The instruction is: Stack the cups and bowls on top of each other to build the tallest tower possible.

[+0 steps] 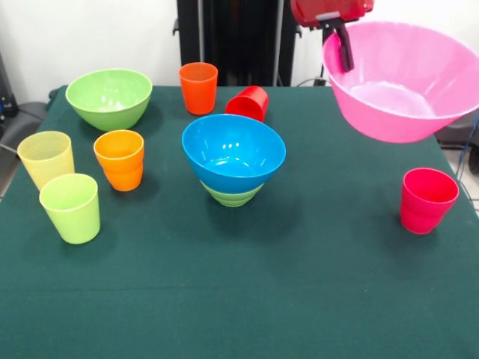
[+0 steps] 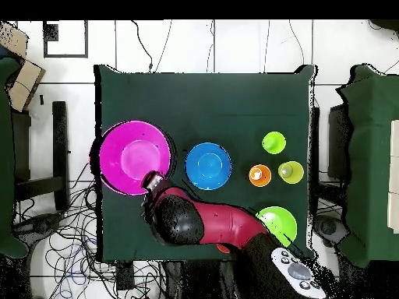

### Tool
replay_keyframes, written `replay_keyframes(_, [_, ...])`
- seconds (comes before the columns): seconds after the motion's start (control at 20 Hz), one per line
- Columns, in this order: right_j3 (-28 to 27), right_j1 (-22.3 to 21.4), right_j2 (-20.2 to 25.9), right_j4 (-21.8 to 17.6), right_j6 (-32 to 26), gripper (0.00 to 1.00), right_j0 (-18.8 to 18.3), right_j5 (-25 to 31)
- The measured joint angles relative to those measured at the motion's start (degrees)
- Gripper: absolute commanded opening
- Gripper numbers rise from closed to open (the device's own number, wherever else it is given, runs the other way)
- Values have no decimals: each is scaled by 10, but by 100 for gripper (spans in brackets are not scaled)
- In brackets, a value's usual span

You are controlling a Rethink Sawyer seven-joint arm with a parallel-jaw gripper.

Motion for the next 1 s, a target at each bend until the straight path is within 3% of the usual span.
replay_keyframes(0.4, [0,-22,1,0,0,0,-21,16])
replay_keyframes(1.0, [-2,-31,1,-1,0,0,-69,97])
